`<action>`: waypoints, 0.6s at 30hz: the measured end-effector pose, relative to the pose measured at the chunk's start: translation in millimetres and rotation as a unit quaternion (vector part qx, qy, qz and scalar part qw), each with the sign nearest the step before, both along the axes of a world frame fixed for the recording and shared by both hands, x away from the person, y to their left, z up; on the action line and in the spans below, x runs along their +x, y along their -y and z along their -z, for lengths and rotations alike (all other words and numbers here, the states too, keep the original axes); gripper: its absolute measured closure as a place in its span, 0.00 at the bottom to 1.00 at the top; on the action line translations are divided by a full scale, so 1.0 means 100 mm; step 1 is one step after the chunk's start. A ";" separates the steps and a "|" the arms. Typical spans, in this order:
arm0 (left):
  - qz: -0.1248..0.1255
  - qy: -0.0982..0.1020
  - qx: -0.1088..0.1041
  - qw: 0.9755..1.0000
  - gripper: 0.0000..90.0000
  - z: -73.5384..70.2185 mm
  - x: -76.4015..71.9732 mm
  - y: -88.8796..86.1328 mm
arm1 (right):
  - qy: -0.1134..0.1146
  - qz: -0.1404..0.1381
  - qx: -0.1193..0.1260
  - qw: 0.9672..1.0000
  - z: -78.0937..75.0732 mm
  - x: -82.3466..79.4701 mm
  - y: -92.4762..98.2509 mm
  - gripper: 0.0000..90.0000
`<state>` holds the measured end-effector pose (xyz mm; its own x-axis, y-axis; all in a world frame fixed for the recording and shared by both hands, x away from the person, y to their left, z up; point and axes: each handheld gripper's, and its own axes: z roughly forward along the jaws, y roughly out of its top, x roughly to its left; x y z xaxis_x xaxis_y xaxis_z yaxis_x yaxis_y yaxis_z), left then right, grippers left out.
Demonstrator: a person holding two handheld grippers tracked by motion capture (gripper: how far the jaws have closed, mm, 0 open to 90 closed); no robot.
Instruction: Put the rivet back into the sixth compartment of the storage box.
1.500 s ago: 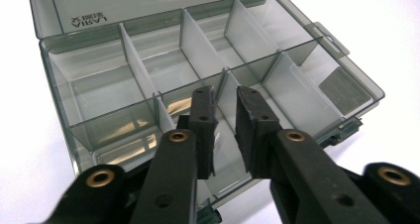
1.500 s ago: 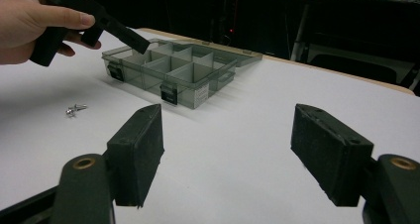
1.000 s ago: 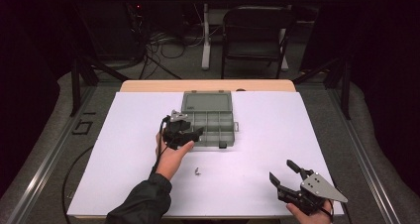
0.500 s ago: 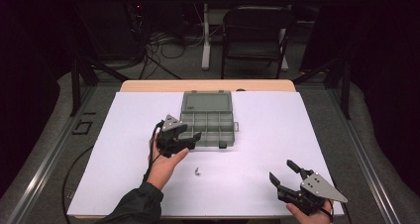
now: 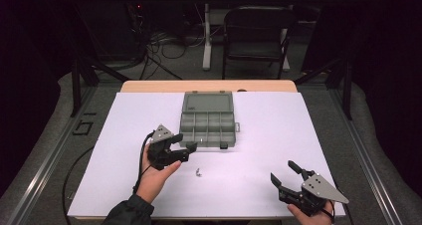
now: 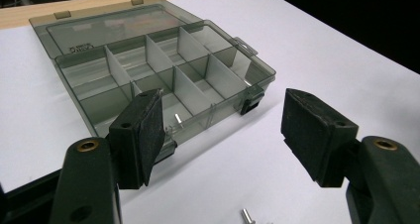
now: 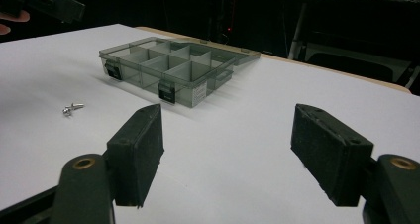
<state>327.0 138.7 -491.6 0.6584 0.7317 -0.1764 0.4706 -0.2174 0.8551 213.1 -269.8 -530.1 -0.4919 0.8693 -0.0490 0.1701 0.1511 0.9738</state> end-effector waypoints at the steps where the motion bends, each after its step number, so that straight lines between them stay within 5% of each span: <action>1: 0.000 0.001 -0.001 1.000 0.37 0.00 -0.01 -0.01 | 0.000 0.001 -0.001 1.000 0.00 0.00 0.00 0.32; 18: 0.008 0.006 -0.008 1.000 0.39 0.16 -0.30 -0.11 | 0.001 0.002 0.001 1.000 0.00 0.00 -0.01 0.31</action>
<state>297.5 149.2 -507.9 0.6722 0.7183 -0.1793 0.4565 -0.2115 0.8642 213.0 -268.9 -530.2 -0.4887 0.8711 -0.0476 0.1691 0.1481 0.9744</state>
